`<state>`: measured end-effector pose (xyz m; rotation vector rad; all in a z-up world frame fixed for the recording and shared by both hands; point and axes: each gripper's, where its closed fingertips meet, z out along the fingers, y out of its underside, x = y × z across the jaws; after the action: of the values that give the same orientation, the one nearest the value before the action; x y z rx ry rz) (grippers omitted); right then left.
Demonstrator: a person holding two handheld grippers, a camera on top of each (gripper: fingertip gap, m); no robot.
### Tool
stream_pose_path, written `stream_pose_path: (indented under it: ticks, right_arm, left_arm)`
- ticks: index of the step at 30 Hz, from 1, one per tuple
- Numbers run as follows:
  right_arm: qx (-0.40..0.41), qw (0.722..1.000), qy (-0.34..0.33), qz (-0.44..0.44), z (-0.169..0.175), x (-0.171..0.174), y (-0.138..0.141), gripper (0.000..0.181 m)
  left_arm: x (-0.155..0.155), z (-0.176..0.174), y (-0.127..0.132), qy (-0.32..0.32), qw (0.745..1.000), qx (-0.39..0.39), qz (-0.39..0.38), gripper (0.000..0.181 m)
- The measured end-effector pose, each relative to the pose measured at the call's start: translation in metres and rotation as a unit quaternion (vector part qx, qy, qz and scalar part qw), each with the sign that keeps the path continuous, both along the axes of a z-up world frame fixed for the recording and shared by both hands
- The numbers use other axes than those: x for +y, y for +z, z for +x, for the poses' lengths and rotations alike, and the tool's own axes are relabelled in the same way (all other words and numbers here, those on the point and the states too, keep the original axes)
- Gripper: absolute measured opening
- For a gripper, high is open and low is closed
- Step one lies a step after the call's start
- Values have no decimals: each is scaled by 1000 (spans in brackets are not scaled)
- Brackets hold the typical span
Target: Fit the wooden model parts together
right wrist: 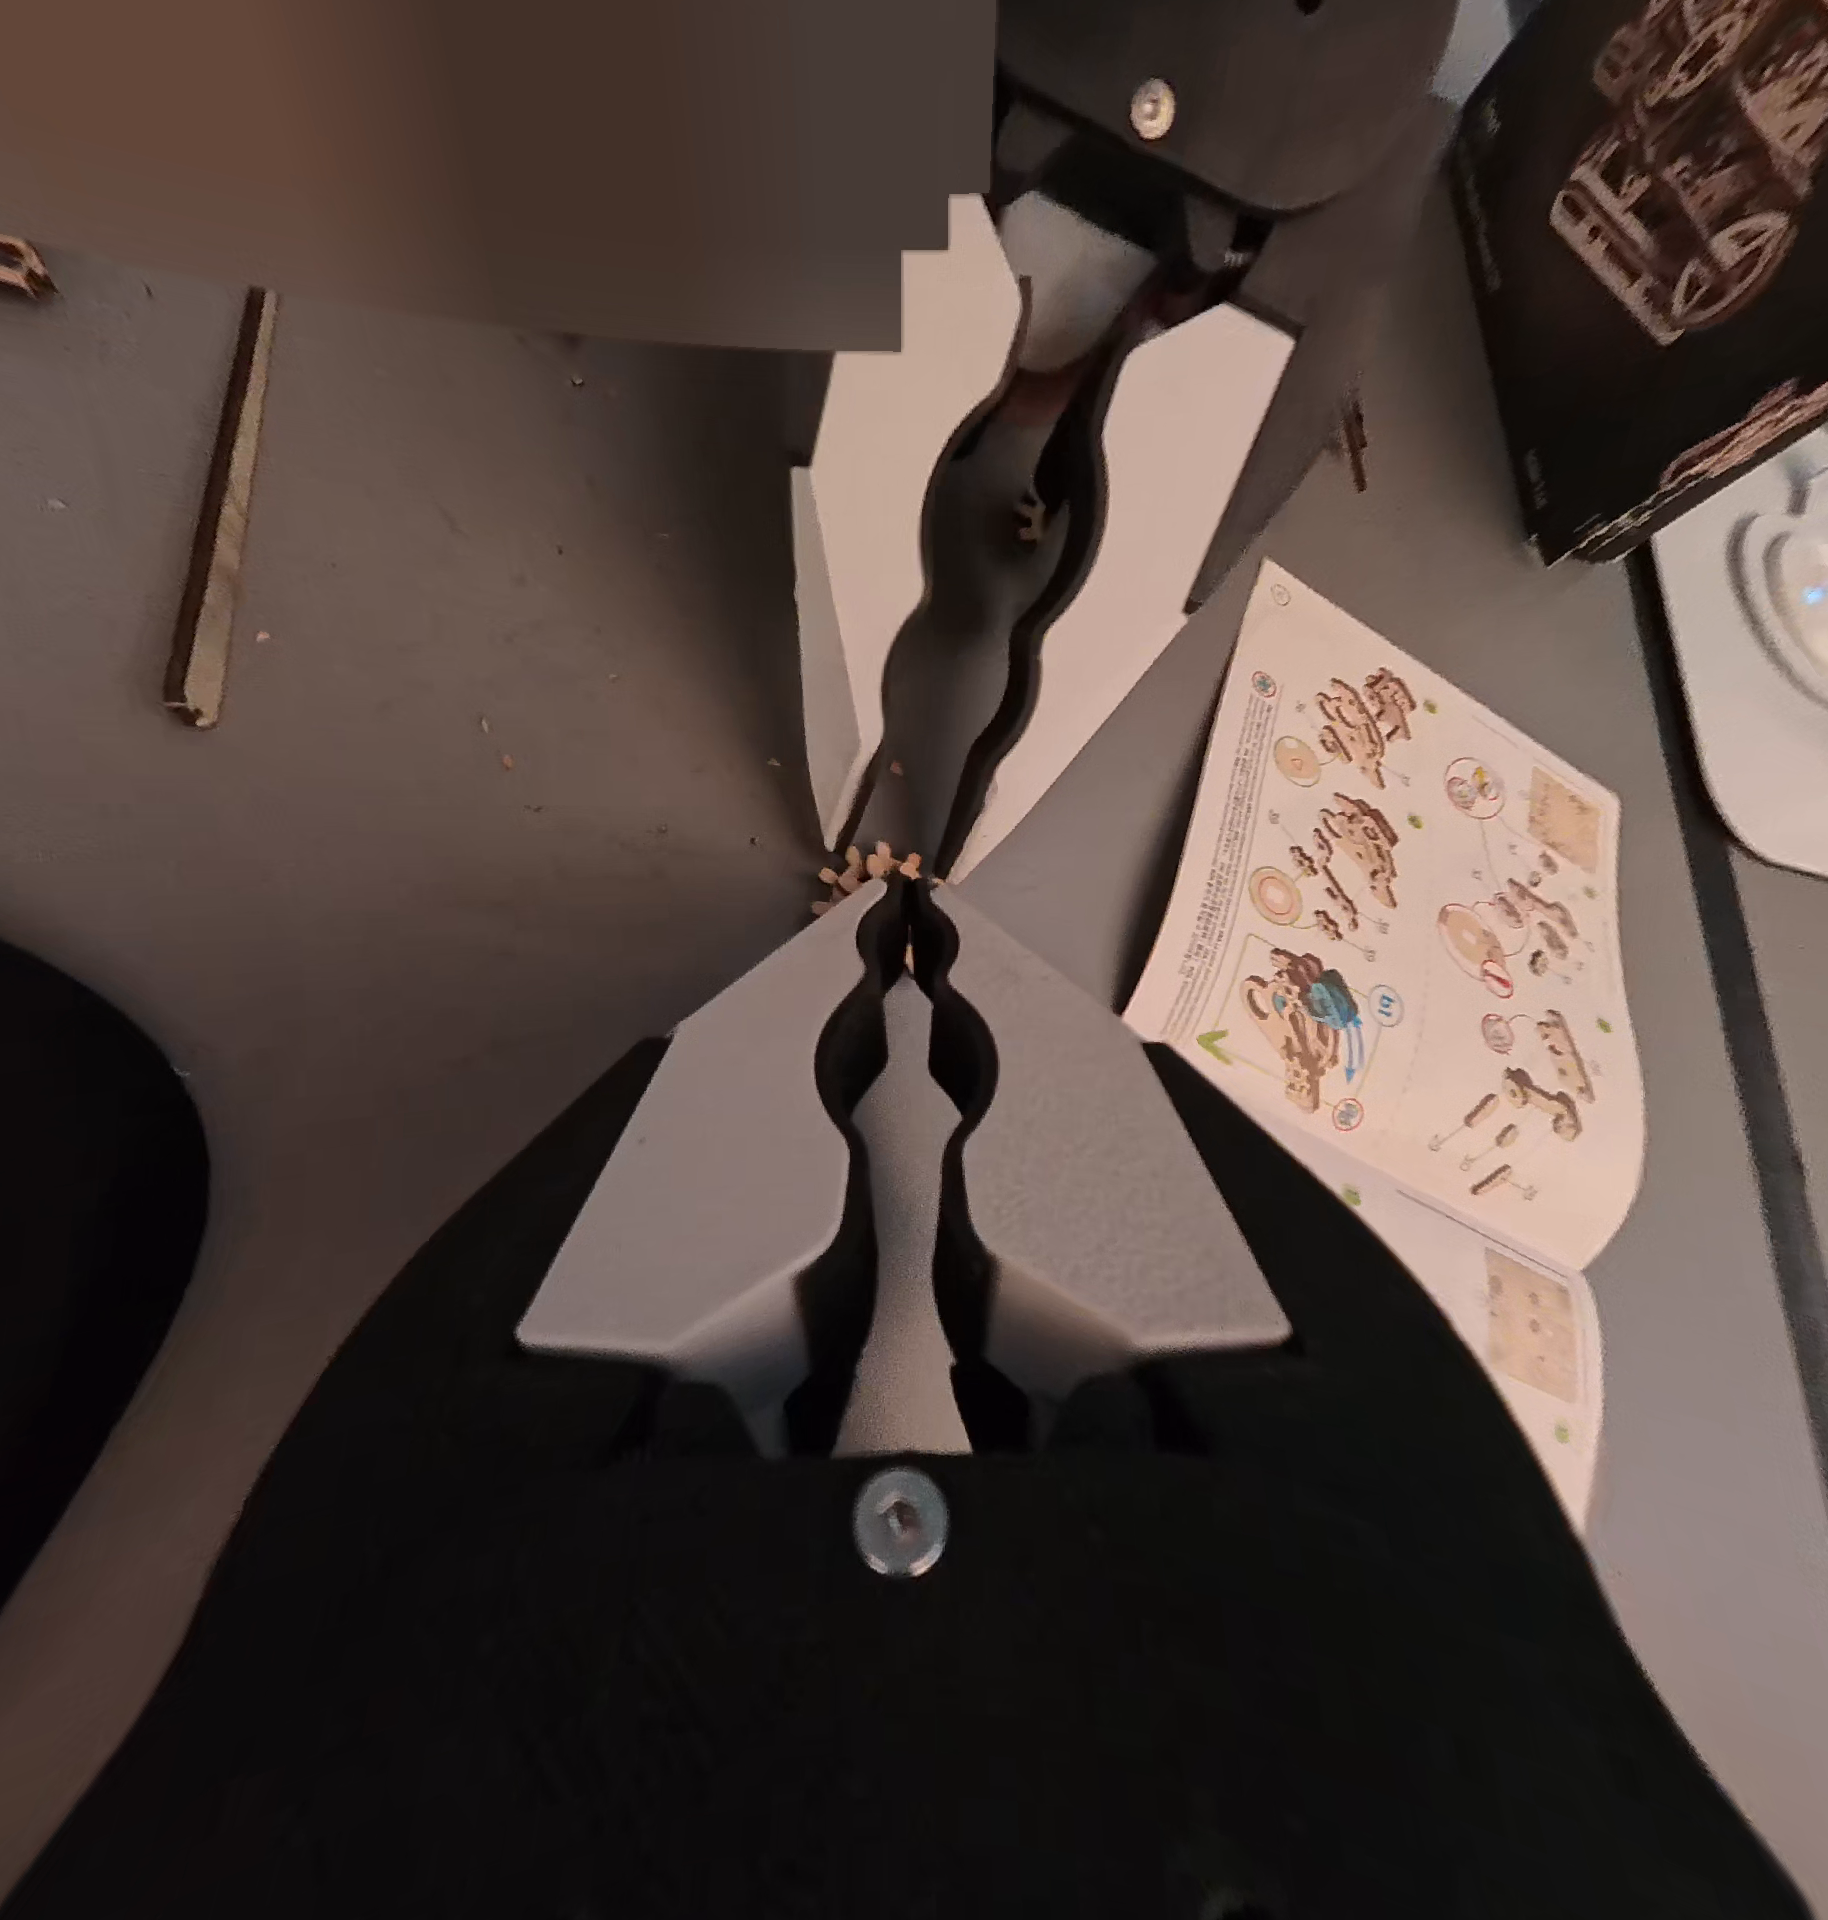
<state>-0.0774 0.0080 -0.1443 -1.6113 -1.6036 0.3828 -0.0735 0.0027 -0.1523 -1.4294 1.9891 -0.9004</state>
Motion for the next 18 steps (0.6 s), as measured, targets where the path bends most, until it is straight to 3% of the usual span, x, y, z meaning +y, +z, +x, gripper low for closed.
stream_pose_path:
  ticks: [18]
  right_arm:
    - [-88, 985, -60, 135, 1, 0, 0, 0]
  left_arm:
    - [0, 2, 0, 12, 1000, 2, -2, 17]
